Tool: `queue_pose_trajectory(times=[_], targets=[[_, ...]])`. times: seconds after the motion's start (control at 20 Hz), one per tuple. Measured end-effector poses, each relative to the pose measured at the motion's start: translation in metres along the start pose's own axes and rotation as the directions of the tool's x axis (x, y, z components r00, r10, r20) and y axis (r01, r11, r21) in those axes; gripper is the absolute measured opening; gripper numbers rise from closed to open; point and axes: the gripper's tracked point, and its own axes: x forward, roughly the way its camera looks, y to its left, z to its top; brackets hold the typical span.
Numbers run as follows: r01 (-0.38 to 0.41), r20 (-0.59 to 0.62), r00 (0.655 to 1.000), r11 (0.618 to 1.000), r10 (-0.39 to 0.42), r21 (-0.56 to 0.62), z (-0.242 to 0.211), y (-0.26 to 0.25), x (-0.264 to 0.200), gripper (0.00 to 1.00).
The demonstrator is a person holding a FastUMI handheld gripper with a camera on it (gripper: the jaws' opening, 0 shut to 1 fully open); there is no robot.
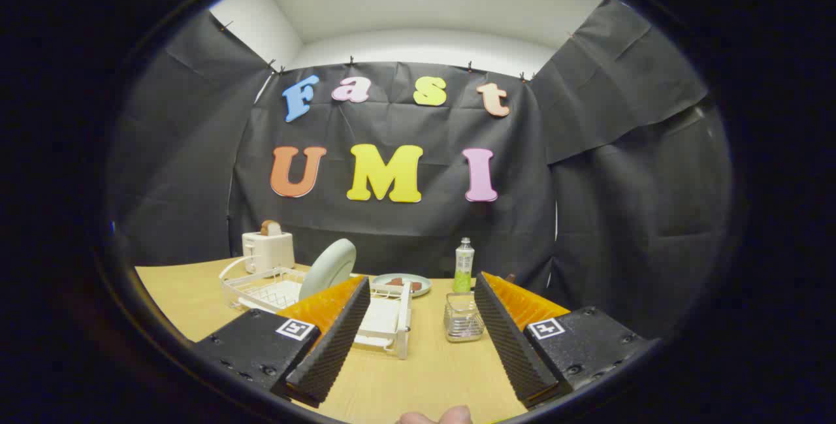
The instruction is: Take the plate from the dish rack, then take the spoon from the basket and place it into the plate.
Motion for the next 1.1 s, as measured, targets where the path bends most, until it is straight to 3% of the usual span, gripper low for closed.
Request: queue_pose_trajectory(times=[0.9, 1.1], targets=[[0.048, 0.035, 0.998, 0.997, -0.05, 0.053, 0.02, -0.011, 0.006, 1.0], [0.026, 0.004, 1.0, 0.998, -0.026, 0.06, 0.031, -0.003, 0.02, 1.0]])
